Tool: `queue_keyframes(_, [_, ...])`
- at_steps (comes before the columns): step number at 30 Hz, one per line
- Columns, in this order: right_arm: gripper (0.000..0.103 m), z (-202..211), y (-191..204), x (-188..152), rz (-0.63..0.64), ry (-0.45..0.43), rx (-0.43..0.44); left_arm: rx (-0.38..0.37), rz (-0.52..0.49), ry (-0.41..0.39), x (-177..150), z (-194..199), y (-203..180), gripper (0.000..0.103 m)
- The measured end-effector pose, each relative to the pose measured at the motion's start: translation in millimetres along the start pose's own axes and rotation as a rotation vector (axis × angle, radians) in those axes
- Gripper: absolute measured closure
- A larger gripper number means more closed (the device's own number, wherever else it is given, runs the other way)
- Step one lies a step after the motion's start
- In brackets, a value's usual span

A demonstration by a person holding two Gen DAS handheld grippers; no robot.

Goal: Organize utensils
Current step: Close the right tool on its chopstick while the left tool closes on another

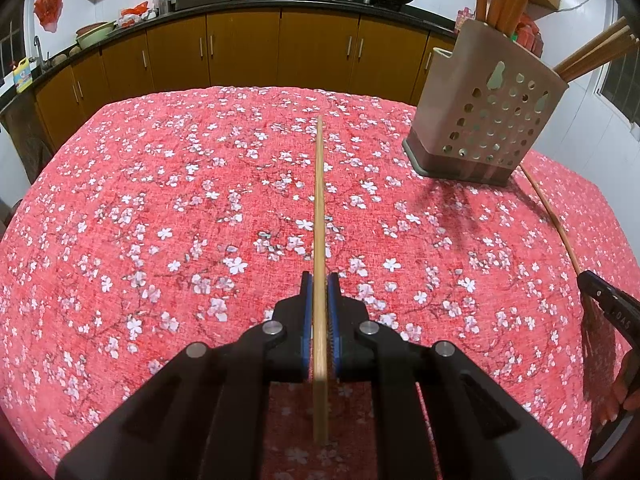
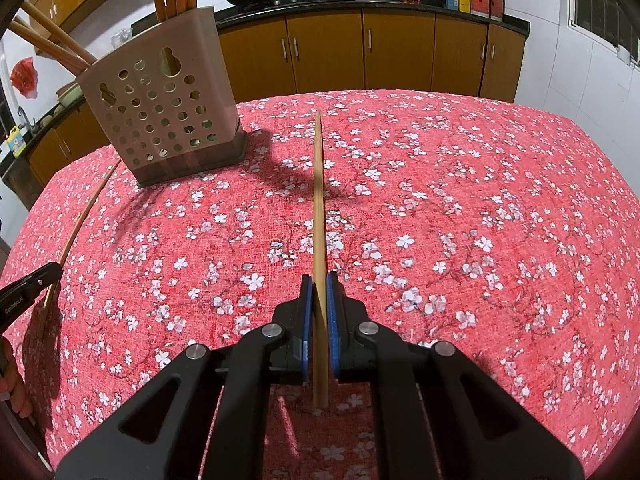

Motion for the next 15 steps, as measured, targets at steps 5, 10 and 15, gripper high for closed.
queue_keyframes(5, [0.095,-0.3,-0.6,-0.3,0.002,0.001,0.002,0.006,-0.019,0.002,0.7,0.3,-1.8,0.093])
queue_keyframes(10, [0.095,1.9,-1.3,-1.9,-0.001,0.001,0.006,0.016,-0.048,0.004,-1.9,2.8,-3.6,0.093])
queue_keyframes(15, [0.095,2.0,-1.3,-2.0,0.0,0.001,0.005,0.025,-0.057,0.004,-2.4,2.6,-4.2,0.093])
Point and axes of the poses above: each gripper's, at about its wrist camera, not at the fingertips, and z roughly against the way its jaws point, y to its left, x to its top, the point moved 6 cm from there along -z, roughly the way its jaws point, and after that the axes turned 4 degrees about -y, right-handed, at the moved point
